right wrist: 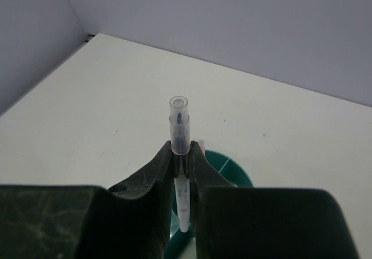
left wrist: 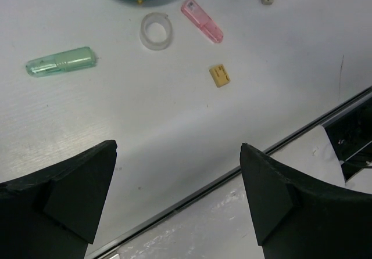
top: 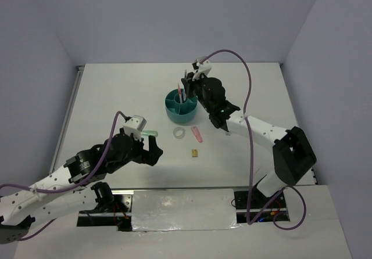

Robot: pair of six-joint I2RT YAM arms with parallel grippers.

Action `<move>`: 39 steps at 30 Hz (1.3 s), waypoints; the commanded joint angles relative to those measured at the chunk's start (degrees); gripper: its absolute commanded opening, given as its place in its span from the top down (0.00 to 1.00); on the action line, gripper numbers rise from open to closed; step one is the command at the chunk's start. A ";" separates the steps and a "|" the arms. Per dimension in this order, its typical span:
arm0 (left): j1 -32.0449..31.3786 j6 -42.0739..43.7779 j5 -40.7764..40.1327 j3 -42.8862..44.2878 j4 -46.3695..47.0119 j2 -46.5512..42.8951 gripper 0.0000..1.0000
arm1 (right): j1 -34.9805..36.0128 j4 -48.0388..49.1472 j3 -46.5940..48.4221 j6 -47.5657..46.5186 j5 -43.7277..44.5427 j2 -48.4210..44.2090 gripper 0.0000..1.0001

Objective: Sort the stationery into containers
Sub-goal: Place the pen in the storage box.

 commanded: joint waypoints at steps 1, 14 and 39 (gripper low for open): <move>-2.32 -2.55 -0.07 -2.16 1.35 -0.72 0.01 | -2.21 4.80 4.78 -0.86 -5.11 4.62 1.00; -4.70 -5.89 2.39 -10.08 5.58 -4.06 0.01 | -3.54 7.34 8.67 -1.04 -11.17 14.14 1.00; 0.55 -18.11 -8.71 1.96 8.11 21.14 0.06 | -3.45 -3.44 -9.70 9.15 -4.41 -15.72 0.19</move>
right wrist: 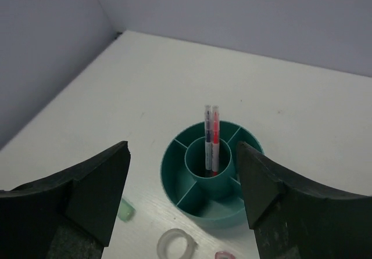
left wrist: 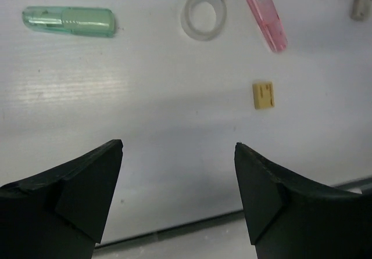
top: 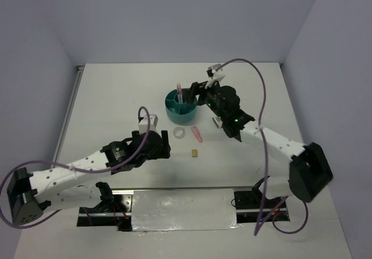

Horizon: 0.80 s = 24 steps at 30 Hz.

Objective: Sort the stationery into containers
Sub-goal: Place the pen in the storage box, then pick up the stationery from the center of the board.

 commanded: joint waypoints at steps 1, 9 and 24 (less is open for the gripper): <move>6.56 -1.17 3.41 5.09 6.54 9.81 0.11 | -0.22 -10.39 -0.88 3.80 3.65 -11.19 0.19; 9.67 1.82 1.94 25.04 -0.39 38.57 0.22 | 0.48 -30.21 -5.35 7.93 2.52 -33.08 0.19; 13.01 0.06 1.24 29.09 0.83 47.30 0.35 | 0.66 -34.44 -11.68 9.43 -2.93 -44.34 0.19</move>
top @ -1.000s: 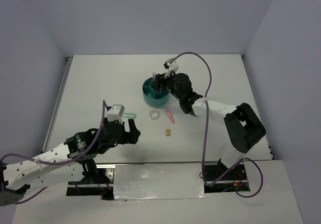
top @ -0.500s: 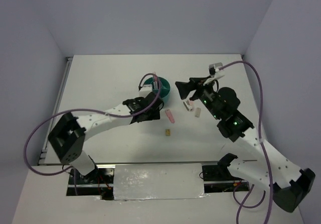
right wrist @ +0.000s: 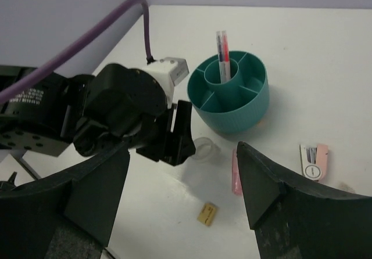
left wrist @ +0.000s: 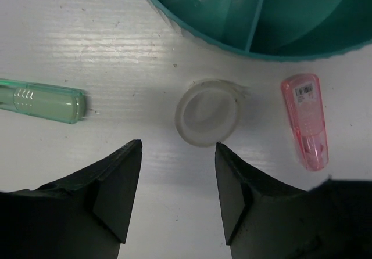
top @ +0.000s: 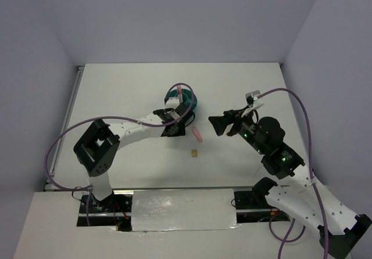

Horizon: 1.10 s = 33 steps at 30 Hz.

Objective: Sort the stationery into containers
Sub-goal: Pick up the stationery from the center of the board.

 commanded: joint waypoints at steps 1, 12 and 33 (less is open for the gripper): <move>1.63 0.61 -0.97 1.12 1.25 1.47 0.35 | 0.36 -0.52 -1.54 0.84 -1.88 -1.42 0.19; 3.30 3.07 2.19 -3.10 9.78 3.14 0.43 | 0.36 -1.92 -0.75 -0.22 -2.33 -1.42 0.19; -1.34 -0.44 -0.26 -14.17 10.22 -12.62 1.00 | 0.36 2.73 -4.97 3.81 -8.21 0.59 0.19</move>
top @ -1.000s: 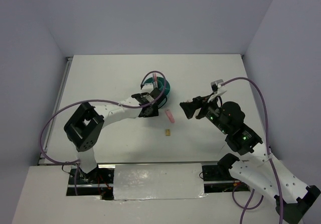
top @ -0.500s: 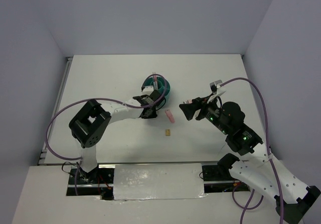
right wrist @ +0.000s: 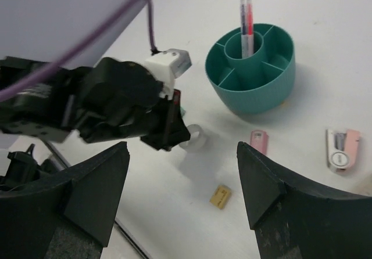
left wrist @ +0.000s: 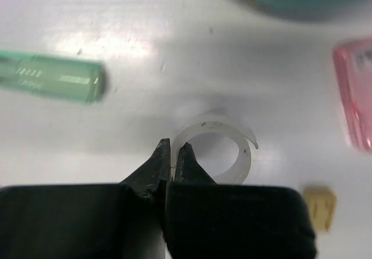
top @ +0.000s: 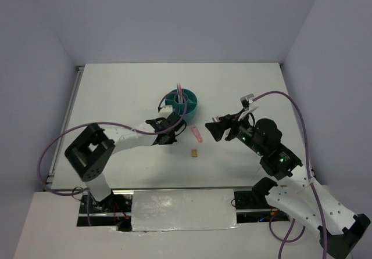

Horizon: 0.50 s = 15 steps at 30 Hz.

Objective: Sort the stationery into containers
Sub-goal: Pick up the stationery from the center of the board.

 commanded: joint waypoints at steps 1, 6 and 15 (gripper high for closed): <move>-4.28 -1.19 -3.02 -2.99 -0.42 -13.17 1.00 | 0.44 6.24 -4.05 3.82 -3.32 1.41 0.19; -8.59 2.50 -4.17 -8.87 7.39 -28.27 1.00 | 1.41 17.50 -10.12 12.26 -6.84 3.95 0.21; -10.44 5.40 -3.47 -12.40 11.62 -36.48 1.00 | 9.32 24.72 -7.68 13.24 -6.75 12.57 0.22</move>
